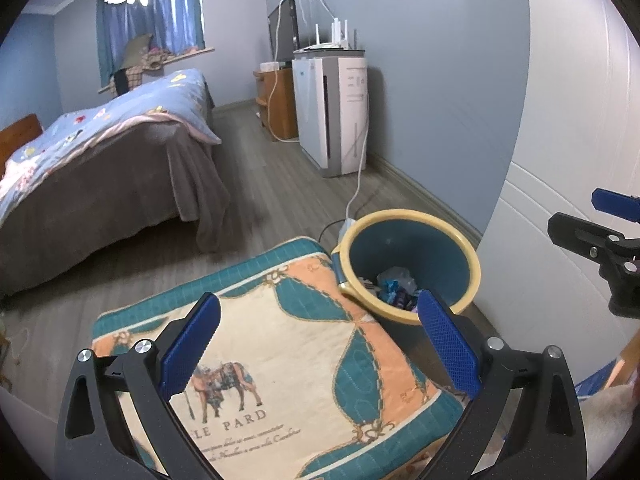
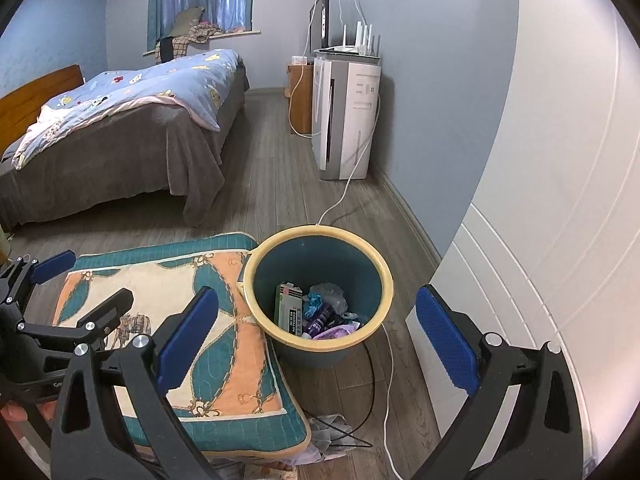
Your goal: Collect trash
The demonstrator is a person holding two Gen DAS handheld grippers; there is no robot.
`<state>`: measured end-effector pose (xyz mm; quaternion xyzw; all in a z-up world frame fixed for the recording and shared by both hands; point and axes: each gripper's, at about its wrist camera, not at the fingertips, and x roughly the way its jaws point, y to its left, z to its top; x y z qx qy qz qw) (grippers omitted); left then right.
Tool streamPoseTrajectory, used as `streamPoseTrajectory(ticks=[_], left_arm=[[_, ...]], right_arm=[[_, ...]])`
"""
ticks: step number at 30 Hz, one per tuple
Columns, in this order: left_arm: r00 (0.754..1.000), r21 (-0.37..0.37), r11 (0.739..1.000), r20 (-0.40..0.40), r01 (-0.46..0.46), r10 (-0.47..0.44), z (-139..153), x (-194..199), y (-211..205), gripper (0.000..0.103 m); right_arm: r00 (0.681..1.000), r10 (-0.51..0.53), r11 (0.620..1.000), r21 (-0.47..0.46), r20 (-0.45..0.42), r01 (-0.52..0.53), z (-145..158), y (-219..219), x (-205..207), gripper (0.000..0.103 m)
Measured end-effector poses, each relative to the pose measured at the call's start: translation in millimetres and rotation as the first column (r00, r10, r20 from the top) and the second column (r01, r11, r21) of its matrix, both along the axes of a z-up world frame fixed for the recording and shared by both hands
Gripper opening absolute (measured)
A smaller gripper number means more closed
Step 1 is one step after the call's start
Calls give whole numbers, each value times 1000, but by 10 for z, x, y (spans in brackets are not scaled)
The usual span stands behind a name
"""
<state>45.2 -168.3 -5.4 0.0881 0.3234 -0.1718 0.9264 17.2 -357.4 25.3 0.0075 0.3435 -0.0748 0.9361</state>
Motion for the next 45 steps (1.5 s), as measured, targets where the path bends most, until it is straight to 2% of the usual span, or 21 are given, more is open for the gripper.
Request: streamPoseTrajectory(ticks=[45], left_arm=[[1000,4,1000,-21,-11,11,-38,28,-36,98]], right_arm=[[1000,0,1000,-5,-7,0,-12,0,0,97]])
